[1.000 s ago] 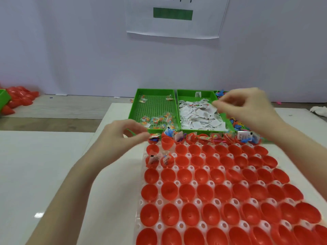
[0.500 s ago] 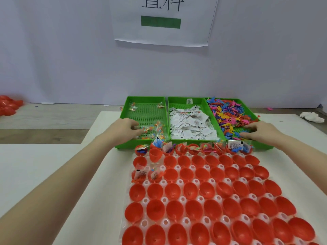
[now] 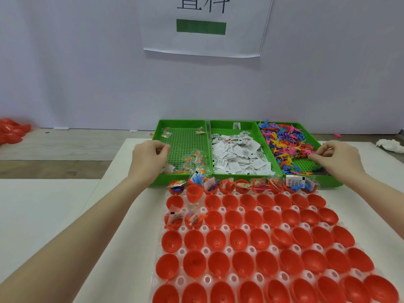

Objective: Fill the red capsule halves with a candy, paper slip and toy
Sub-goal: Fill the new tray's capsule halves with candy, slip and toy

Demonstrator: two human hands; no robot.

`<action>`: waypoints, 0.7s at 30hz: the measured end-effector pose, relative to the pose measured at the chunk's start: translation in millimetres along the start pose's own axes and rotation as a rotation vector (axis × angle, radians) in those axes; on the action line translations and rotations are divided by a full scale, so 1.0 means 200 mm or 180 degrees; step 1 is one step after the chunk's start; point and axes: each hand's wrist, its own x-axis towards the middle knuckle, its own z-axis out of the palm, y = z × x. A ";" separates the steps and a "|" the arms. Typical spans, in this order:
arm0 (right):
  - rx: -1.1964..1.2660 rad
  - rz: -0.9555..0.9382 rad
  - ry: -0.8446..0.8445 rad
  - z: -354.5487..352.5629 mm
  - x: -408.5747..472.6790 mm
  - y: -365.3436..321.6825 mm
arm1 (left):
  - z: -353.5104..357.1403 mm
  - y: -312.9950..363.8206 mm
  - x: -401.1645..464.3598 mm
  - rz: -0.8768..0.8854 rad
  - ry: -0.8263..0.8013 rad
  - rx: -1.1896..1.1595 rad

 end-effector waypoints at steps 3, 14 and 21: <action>0.0247 0.0210 0.0375 0.00 -0.01 -0.04 | -0.03 0.02 -0.01 -0.0362 0.0060 -0.0514; 0.0310 -0.0346 -0.0807 0.14 -0.02 -0.48 | -0.05 0.06 0.02 -0.0467 -0.0448 0.0152; -0.1201 -0.1042 -0.1526 0.28 -0.06 -0.58 | -0.06 0.06 -0.01 0.0367 -0.0037 0.1102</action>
